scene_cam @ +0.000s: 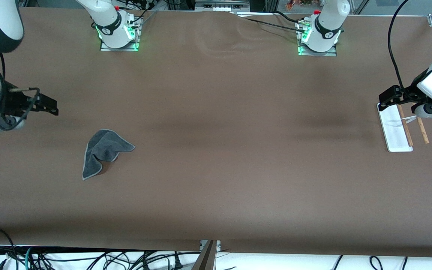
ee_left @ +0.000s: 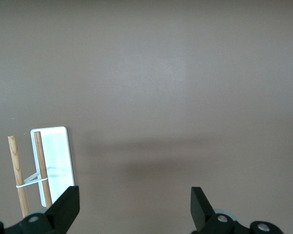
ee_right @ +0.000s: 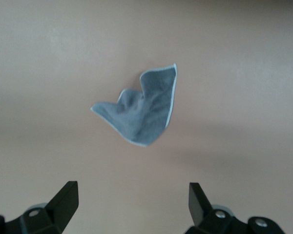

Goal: Pass towel and hang on rack
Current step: 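Reach the right gripper down to the grey towel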

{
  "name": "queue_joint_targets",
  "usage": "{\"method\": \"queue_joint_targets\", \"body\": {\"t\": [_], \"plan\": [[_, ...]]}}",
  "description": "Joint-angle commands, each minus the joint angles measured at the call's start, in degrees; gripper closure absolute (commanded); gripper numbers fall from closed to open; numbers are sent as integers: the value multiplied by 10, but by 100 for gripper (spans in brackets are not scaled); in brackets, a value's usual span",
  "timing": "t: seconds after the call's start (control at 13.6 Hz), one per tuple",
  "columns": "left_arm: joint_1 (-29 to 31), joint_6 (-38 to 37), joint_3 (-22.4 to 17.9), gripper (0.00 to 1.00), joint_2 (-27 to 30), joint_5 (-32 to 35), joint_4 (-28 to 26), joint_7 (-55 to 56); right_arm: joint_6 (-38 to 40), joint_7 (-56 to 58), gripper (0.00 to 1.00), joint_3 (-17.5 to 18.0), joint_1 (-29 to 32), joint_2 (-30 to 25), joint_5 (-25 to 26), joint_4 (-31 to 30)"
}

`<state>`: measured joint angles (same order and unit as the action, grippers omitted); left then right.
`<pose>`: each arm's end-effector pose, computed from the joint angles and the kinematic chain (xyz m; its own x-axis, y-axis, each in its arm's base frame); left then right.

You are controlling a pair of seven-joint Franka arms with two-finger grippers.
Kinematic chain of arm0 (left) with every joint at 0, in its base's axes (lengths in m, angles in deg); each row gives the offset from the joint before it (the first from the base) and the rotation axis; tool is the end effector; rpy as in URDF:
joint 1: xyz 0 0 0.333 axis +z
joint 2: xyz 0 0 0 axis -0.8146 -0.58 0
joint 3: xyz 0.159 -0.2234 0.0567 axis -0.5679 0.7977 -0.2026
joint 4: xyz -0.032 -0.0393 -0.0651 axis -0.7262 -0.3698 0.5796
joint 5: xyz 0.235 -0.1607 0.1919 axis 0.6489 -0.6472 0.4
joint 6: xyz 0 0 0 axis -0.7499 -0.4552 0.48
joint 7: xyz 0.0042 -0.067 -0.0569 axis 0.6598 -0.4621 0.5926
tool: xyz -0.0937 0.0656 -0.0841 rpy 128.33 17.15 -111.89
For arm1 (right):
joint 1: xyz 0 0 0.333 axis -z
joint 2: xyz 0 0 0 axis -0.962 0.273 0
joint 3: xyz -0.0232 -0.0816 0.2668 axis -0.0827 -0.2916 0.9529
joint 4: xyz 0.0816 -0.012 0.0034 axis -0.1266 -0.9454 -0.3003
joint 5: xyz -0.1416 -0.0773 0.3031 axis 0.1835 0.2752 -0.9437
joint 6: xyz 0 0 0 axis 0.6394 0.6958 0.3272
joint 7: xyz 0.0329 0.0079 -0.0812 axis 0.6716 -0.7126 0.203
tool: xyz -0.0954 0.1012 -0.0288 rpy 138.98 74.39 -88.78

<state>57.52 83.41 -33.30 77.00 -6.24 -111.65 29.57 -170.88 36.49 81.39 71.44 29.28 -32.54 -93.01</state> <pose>0.5204 0.0030 0.5060 0.9989 -0.0455 0.0132 -0.0452 -0.9987 -0.0238 0.5606 0.0181 0.4755 0.9877 0.1495 -0.0458 0.1500 -0.9886 0.0085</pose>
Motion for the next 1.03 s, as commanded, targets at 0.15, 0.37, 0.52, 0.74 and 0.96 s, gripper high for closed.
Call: {"method": "queue_joint_targets", "body": {"t": [0.15, 0.37, 0.52, 0.74, 0.96], "plan": [[5, -13, 2, 0, -7, -15, 17, 1, -123, -6, 0, 0, -22, 85, -5, 11], [5, -13, 1, 0, -7, -15, 16, 1, -213, -10, 0, 1, -24, 143, -10, 11], [5, -13, 1, 0, -7, -15, 16, 1, -287, -7, 0, 2, -30, 181, -11, 11], [5, -13, 1, 0, -7, -15, 16, 1, -355, -5, 0, 1, -33, 223, -8, 11], [5, -13, 1, 0, -7, -15, 16, 1, -398, -5, 0, 1, -36, 254, -5, 9]]}}
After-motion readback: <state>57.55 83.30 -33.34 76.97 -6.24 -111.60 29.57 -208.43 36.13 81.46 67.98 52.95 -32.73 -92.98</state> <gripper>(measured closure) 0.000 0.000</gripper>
